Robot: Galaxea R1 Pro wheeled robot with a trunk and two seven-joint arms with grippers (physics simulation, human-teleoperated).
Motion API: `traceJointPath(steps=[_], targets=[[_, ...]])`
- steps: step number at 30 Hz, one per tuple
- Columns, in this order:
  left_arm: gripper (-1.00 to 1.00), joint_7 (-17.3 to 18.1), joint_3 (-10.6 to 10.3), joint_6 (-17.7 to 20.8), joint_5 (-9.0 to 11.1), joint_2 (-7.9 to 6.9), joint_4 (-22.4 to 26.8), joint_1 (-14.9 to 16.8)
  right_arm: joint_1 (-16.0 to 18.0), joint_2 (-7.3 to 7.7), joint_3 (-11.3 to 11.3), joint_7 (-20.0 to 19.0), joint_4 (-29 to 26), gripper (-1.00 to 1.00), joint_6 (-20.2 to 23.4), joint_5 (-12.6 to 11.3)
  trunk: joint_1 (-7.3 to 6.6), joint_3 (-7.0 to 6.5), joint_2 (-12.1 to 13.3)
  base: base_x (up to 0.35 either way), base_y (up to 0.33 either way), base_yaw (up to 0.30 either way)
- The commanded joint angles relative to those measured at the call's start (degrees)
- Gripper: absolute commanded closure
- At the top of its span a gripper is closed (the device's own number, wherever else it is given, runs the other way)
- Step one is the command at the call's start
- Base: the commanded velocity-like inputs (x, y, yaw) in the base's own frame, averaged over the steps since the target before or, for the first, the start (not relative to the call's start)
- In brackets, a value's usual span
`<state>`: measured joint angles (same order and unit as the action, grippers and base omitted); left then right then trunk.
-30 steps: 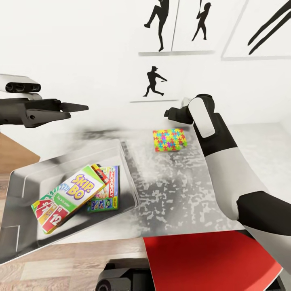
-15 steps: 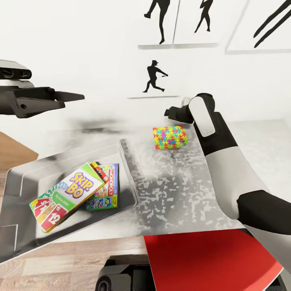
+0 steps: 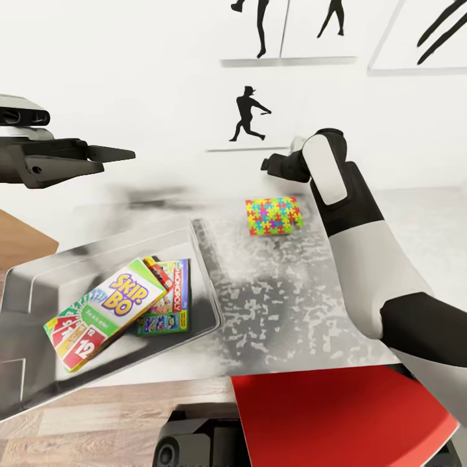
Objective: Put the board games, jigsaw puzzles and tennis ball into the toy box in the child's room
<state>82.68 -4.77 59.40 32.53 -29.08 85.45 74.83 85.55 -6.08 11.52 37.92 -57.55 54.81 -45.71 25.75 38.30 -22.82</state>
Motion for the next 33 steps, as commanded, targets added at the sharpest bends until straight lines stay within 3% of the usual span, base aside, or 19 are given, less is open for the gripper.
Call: traceJointPath(steps=[1,33], targets=[[-1.00,0.12,-0.12,0.60,0.17,-0.06,-0.02,0.08,0.20,-0.01,0.10,0.61,-0.02,-1.00,0.08,-0.55,0.03,0.18,-0.10,0.000,0.000,0.000],[-1.00,0.12,-0.15,0.60,0.17,-0.12,0.07,0.15,2.00,-0.16,0.56,0.60,-0.02,-1.00,1.40,-0.56,0.03,3.20,-0.10,0.000,0.000,0.000]])
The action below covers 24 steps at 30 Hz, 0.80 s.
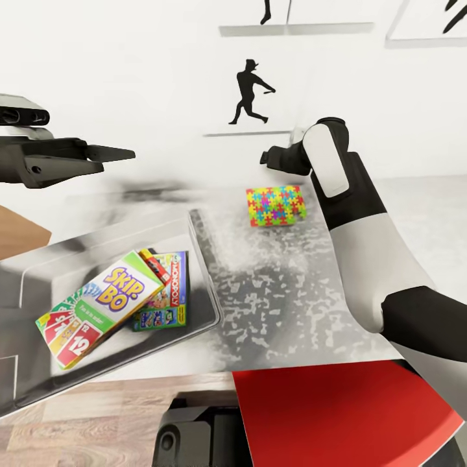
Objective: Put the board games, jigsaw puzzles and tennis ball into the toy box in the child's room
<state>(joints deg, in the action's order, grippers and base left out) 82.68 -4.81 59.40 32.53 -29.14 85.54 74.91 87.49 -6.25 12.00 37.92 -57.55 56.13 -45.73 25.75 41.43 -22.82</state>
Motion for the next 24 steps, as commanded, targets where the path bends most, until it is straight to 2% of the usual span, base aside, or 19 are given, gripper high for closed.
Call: traceJointPath(steps=[1,6,20,24], targets=[[-1.00,0.12,-0.11,0.60,0.17,-0.07,-0.02,0.06,0.05,0.01,0.27,0.59,0.00,-1.00,0.05,-0.56,0.03,0.17,-0.10,0.000,0.000,0.000],[-1.00,0.12,-0.11,0.60,0.17,-0.21,-0.02,0.06,0.05,0.01,1.50,0.58,0.06,-1.00,-0.04,-0.54,0.03,0.65,-0.10,0.000,0.000,0.000],[-1.00,0.13,-0.11,0.60,0.17,-0.47,-0.02,0.06,0.53,0.03,2.06,0.78,0.05,-1.00,0.02,-0.51,0.03,1.97,-0.10,0.000,0.000,0.000],[-1.00,0.12,-0.11,0.60,0.17,-0.48,-0.02,0.06,1.45,0.05,2.13,2.23,0.06,-1.00,0.09,-0.52,0.03,2.35,-0.10,0.000,0.000,0.000]])
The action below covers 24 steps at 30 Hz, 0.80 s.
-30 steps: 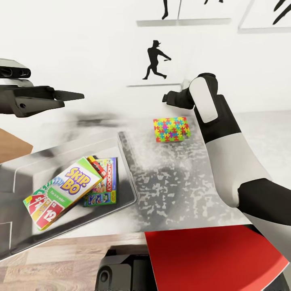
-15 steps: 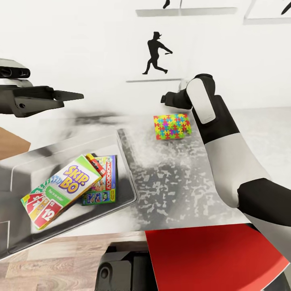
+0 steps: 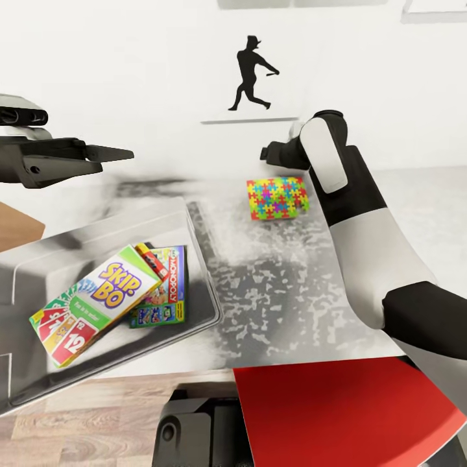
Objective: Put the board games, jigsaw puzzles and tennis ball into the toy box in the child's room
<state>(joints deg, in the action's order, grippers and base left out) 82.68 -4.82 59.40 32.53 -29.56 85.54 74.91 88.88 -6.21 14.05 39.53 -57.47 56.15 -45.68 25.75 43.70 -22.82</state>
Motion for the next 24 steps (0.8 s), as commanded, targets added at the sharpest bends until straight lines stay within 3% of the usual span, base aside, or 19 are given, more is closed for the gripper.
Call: traceJointPath(steps=[1,8,24], targets=[[-1.00,0.12,-0.11,0.60,0.16,-0.02,-0.02,0.06,0.22,0.00,0.09,1.37,-0.02,-1.00,0.11,-0.60,0.03,0.17,-0.10,0.000,0.000,0.000],[-1.00,0.11,-0.11,0.60,0.16,-0.01,0.03,0.06,0.58,0.04,0.10,3.35,-0.02,-1.00,0.99,-0.64,0.03,0.83,-0.10,0.000,0.000,0.000],[-1.00,0.11,-0.28,0.60,0.16,-0.05,0.07,0.06,0.93,0.03,0.09,3.66,-0.02,-1.00,1.41,-0.56,0.03,2.00,-0.10,0.000,0.000,0.000]])
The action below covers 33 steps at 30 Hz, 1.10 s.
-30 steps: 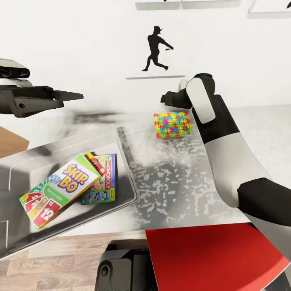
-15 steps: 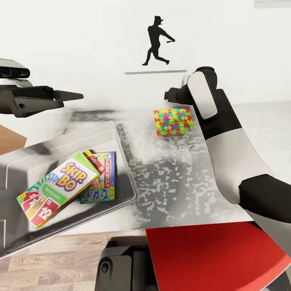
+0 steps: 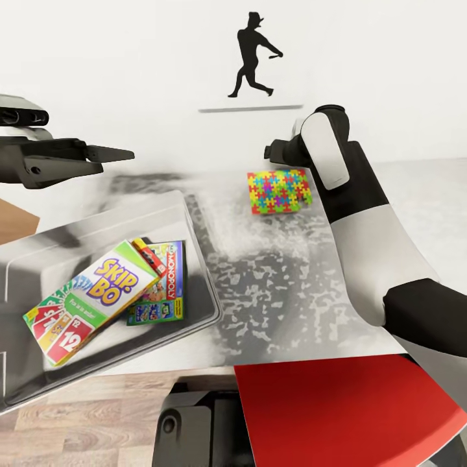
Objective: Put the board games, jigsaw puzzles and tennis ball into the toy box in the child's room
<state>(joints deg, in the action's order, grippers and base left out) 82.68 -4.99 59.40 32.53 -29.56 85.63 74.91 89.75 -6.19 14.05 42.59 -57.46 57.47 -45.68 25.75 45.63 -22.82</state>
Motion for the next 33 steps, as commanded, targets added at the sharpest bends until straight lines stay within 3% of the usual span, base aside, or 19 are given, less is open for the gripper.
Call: traceJointPath(steps=[1,18,25,33], targets=[[-1.00,0.12,-0.11,0.60,0.16,-0.06,-0.02,0.06,0.06,0.00,0.07,0.61,-0.02,-1.00,0.08,-0.55,0.03,0.13,-0.10,0.000,0.000,0.000],[-1.00,0.12,-0.05,0.60,0.18,-0.04,-0.02,0.06,4.00,-0.04,0.01,0.65,1.49,-1.00,0.10,-0.63,0.03,1.09,-0.10,0.000,0.000,0.000],[-1.00,0.12,-0.10,0.60,2.31,-0.07,-0.02,0.06,4.34,-0.05,0.09,0.65,1.92,-1.00,0.10,-0.63,0.03,1.47,-0.10,0.000,0.000,0.000],[-1.00,0.12,-0.11,0.60,3.06,-0.19,-0.02,0.06,4.37,-0.05,0.11,0.62,2.15,-1.00,0.10,-0.63,0.03,1.91,-0.10,0.000,0.000,0.000]])
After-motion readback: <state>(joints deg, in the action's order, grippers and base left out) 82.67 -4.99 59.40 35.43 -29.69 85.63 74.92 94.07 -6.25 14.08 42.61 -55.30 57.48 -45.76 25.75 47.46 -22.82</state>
